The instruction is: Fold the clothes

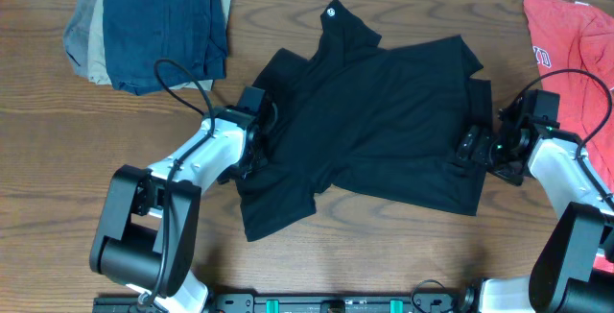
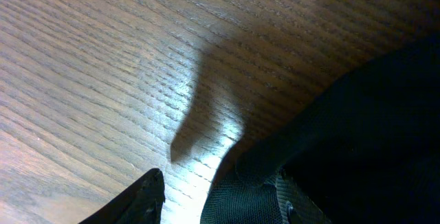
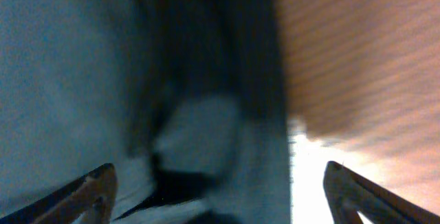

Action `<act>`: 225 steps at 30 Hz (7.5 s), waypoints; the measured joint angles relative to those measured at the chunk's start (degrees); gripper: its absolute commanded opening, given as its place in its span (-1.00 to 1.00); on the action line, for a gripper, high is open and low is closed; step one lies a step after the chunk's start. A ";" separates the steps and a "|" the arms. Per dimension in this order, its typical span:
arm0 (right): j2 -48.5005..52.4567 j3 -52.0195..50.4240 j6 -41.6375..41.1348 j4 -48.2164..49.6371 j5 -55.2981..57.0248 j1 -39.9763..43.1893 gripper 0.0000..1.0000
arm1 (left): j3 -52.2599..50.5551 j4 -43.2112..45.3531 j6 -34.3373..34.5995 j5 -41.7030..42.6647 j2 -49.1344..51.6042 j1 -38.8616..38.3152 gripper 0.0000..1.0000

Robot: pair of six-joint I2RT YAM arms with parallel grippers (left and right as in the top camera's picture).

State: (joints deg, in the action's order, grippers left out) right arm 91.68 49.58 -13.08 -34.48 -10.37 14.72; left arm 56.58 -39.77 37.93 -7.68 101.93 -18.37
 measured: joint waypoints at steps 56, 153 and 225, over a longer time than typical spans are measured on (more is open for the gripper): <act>1.49 -0.02 9.57 -2.03 -1.38 -11.76 0.06 | -1.55 1.44 5.99 1.57 -0.85 0.31 0.10; -27.10 5.11 -41.66 -43.50 20.63 -11.76 -0.97 | -5.03 19.63 -12.26 17.25 -17.05 -10.21 0.93; -27.15 0.66 -22.53 -31.08 6.45 -11.78 0.99 | -4.76 -8.44 5.40 -0.04 -30.34 1.64 -0.04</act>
State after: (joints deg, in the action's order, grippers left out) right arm 64.53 50.24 -35.62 -65.56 -3.92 2.94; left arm 51.81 -48.21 43.33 -7.73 71.59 -16.73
